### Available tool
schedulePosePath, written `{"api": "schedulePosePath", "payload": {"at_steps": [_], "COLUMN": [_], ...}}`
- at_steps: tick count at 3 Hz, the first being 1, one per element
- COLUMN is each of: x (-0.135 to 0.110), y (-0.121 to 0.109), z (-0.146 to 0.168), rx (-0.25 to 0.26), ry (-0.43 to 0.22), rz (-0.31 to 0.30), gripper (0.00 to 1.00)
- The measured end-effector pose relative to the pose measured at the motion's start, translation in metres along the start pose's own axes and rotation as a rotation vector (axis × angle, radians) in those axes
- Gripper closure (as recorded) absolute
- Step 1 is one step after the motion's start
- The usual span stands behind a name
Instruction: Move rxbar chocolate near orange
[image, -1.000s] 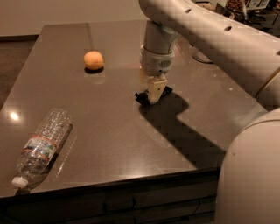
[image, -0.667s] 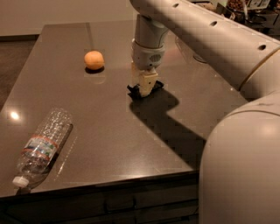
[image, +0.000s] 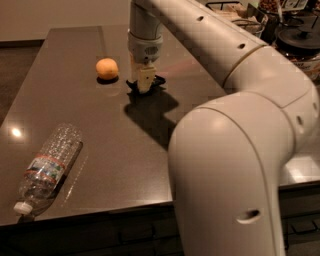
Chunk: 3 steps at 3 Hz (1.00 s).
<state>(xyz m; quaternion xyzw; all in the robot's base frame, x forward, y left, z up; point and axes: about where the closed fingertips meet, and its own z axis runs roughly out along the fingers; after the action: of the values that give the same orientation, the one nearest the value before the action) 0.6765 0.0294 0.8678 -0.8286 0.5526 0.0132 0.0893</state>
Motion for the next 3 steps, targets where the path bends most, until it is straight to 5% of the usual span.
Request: {"api": "schedulePosePath", "payload": {"at_steps": [1,3], "x": [0.001,0.008], "y": [-0.029,-0.057], "z": [0.005,0.013], "rx": [0.024,0.054], "ry": [0.003,0.014], "rz": [0.038,0.124], "gripper": [1.00,0.59]}}
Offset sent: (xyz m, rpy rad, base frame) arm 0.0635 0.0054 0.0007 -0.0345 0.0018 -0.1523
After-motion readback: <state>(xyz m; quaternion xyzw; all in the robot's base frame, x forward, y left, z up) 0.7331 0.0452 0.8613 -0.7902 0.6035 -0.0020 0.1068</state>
